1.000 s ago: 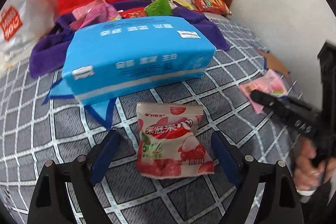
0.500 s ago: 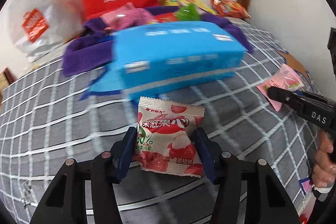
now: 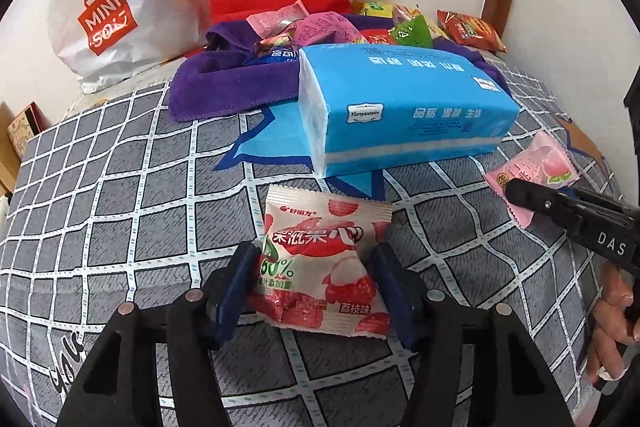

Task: Organize snacks
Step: 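Grasp the red-white fruit candy bag with the left tool while the right tool holds its candy, then lift and carry both candy packets over the purple towel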

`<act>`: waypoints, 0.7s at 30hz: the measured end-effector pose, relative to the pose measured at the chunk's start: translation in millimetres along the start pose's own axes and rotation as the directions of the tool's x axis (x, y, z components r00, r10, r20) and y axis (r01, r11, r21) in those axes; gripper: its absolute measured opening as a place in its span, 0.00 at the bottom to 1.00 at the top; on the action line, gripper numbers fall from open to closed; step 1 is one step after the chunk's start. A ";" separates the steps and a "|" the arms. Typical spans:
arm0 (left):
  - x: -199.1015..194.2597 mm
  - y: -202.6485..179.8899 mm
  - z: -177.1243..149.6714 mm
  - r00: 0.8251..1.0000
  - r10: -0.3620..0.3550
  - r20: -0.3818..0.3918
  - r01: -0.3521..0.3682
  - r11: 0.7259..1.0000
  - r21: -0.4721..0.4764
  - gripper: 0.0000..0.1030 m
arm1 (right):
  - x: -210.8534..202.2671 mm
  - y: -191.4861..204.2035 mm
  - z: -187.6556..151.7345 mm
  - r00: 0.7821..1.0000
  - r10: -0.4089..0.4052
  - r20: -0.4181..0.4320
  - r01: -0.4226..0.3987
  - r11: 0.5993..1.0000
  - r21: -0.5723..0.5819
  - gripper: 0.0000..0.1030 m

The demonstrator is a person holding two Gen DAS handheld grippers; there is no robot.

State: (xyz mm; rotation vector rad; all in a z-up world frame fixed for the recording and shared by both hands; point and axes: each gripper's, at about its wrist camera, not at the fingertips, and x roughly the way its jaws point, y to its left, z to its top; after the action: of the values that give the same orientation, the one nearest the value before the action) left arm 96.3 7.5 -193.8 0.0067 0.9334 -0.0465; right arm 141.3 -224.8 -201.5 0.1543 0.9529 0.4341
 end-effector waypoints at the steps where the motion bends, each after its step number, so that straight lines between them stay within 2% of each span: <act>1: -0.3 1.8 -0.2 1.000 -0.008 0.002 0.008 1.000 -0.009 0.56 | -0.1 -2.5 0.1 1.000 0.014 0.001 -0.014 1.000 0.011 0.25; 3: -1.6 3.4 -1.2 1.000 -0.019 0.006 0.019 1.000 -0.019 0.56 | -0.2 -5.8 0.5 0.999 0.034 0.005 -0.034 0.999 0.033 0.24; 6: -2.5 6.4 -1.7 0.999 -0.039 0.012 0.039 0.999 -0.036 0.56 | 0.6 -2.4 0.9 1.000 0.021 0.002 -0.021 1.000 0.021 0.24; 11: -3.9 16.1 -2.1 0.995 -0.095 0.030 0.097 0.991 -0.091 0.56 | 2.6 17.4 -0.8 0.998 -0.060 -0.013 0.059 0.994 -0.090 0.25; 21: -3.3 13.4 -2.9 0.996 -0.085 0.029 0.087 0.992 -0.087 0.57 | 7.2 32.6 -2.2 0.987 -0.162 -0.011 0.157 0.971 -0.180 0.25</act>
State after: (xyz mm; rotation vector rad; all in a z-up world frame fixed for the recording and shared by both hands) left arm 92.5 21.1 -193.0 -0.1162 0.9096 -0.0850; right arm 133.5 -192.4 -197.9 -0.0906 0.9389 0.3714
